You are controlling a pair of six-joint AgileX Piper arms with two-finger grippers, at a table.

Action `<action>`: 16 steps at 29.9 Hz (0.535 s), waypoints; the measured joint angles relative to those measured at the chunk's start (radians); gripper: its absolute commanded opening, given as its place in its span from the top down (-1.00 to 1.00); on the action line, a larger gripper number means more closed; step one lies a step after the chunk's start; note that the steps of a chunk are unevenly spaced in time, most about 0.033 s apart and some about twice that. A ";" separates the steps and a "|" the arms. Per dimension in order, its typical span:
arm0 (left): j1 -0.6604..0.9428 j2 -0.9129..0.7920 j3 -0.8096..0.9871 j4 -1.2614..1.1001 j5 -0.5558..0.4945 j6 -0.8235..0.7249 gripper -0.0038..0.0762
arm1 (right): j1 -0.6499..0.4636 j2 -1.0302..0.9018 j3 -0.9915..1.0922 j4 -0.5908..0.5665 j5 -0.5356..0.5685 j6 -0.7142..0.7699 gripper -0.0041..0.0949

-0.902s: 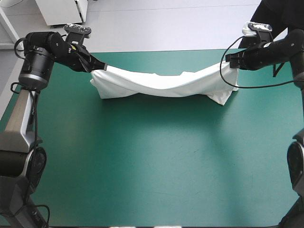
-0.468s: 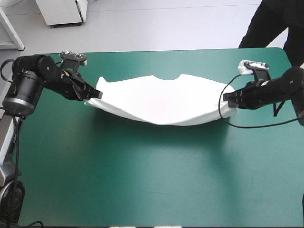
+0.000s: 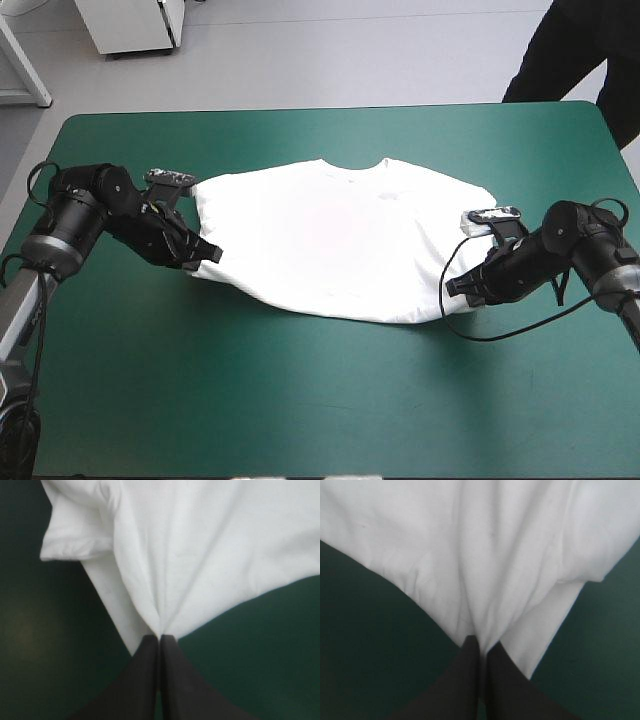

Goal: Fold the cloth

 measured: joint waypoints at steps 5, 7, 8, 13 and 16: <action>0.000 -0.032 0.127 0.003 -0.009 0.004 0.96 | 0.001 -0.003 0.035 -0.020 -0.006 0.007 0.94; 0.000 -0.038 0.165 0.005 -0.009 0.008 0.96 | 0.001 -0.010 0.047 -0.028 -0.009 0.011 0.94; 0.000 -0.040 0.181 0.005 -0.009 0.012 0.96 | 0.001 -0.014 0.055 -0.034 -0.010 0.012 0.94; 0.000 -0.040 0.240 0.015 -0.020 0.040 0.96 | 0.001 -0.023 0.083 -0.056 -0.014 0.024 0.94; 0.000 -0.040 0.257 0.051 -0.032 0.045 0.96 | 0.001 -0.023 0.084 -0.095 -0.018 0.028 0.94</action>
